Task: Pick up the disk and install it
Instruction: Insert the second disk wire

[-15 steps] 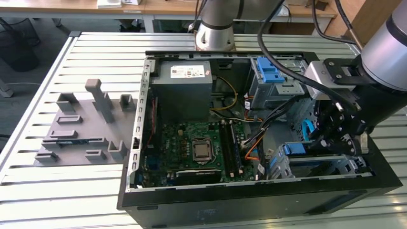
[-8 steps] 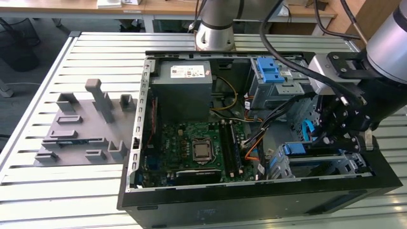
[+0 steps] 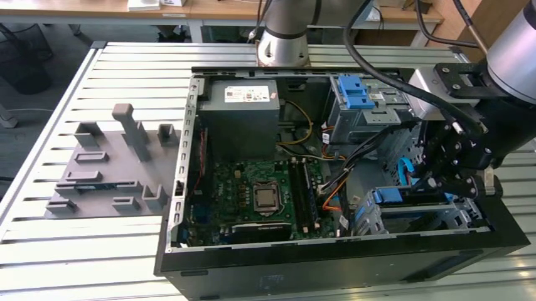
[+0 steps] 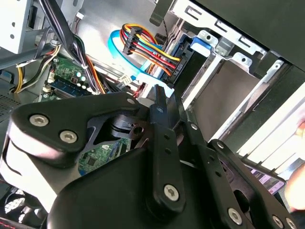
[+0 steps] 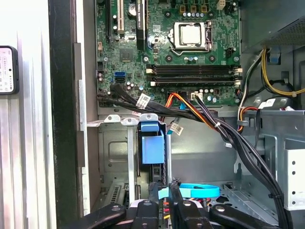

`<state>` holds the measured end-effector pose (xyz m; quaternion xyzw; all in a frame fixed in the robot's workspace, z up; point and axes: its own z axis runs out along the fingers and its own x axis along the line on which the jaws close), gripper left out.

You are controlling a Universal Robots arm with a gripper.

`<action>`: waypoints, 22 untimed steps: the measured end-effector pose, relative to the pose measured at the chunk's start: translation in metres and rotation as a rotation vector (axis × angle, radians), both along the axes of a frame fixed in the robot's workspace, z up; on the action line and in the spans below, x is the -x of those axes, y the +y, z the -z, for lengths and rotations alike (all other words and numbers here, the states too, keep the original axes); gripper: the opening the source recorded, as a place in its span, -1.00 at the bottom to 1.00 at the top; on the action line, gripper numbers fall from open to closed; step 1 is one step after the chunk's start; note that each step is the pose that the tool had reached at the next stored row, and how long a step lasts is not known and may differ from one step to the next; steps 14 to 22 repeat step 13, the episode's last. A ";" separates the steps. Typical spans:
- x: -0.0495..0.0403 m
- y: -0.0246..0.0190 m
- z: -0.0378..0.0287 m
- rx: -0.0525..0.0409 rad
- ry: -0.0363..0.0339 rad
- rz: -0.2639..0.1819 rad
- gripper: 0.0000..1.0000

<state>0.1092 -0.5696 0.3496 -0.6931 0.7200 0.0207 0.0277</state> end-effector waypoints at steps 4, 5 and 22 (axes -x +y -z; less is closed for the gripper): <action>0.0000 0.0000 -0.0003 0.0004 0.0001 0.000 -0.79; 0.0000 0.0000 -0.0003 0.0004 0.0001 0.000 -0.79; 0.0000 0.0000 -0.0008 0.0004 0.0003 0.000 -0.79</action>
